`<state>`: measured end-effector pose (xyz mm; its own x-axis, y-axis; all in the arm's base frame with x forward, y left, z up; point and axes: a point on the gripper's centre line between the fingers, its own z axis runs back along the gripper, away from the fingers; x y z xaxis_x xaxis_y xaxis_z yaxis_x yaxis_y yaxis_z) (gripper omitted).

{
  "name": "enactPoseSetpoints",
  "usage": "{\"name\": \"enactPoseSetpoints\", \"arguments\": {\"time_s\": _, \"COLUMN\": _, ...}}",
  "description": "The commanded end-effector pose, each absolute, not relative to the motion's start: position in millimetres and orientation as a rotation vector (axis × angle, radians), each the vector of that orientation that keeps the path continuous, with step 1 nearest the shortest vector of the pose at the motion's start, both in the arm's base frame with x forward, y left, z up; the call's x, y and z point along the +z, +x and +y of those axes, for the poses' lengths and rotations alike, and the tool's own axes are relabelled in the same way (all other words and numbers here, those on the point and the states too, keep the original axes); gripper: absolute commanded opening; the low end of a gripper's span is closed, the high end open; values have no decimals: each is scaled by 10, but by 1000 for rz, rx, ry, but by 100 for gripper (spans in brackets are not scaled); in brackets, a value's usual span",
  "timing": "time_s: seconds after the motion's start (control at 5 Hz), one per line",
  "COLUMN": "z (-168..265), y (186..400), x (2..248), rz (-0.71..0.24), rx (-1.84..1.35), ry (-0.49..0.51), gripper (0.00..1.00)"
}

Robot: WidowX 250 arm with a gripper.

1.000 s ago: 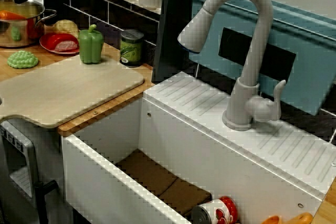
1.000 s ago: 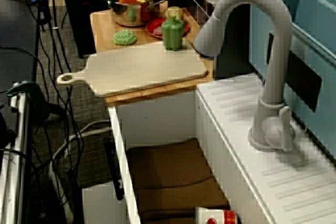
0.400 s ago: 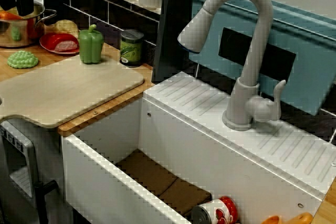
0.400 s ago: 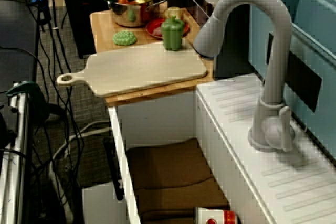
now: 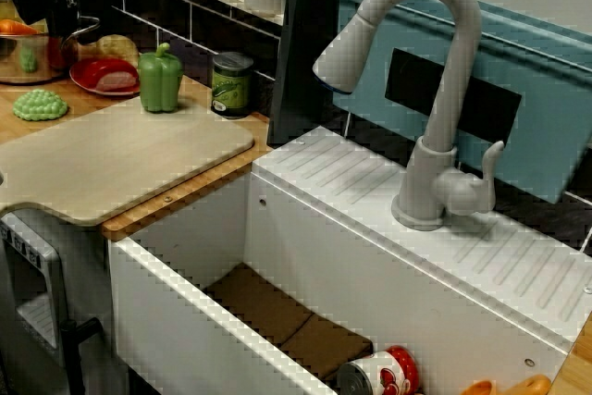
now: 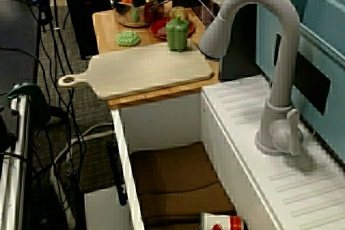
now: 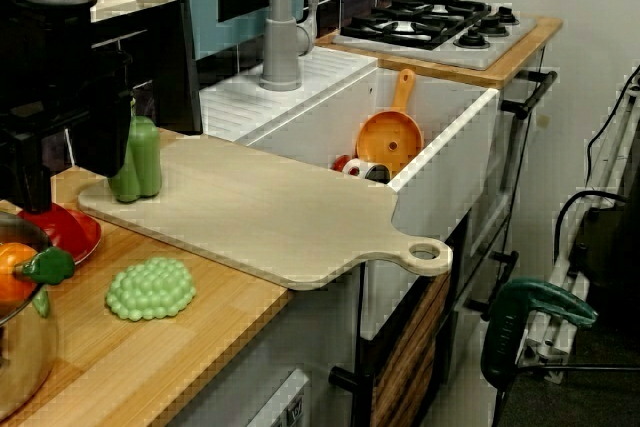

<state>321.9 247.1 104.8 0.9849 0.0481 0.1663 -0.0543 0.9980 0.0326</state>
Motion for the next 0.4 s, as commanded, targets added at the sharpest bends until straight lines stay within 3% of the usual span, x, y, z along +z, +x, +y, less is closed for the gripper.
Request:
{"name": "enactPoseSetpoints", "arguments": {"time_s": 0.0, "z": 2415, "y": 3223, "x": 1364, "rz": -228, "rx": 49, "ry": 110, "gripper": 100}}
{"name": "enactPoseSetpoints", "arguments": {"time_s": 0.2, "z": 2332, "y": 3193, "x": 1322, "rz": -223, "rx": 46, "ry": 113, "gripper": 100}}
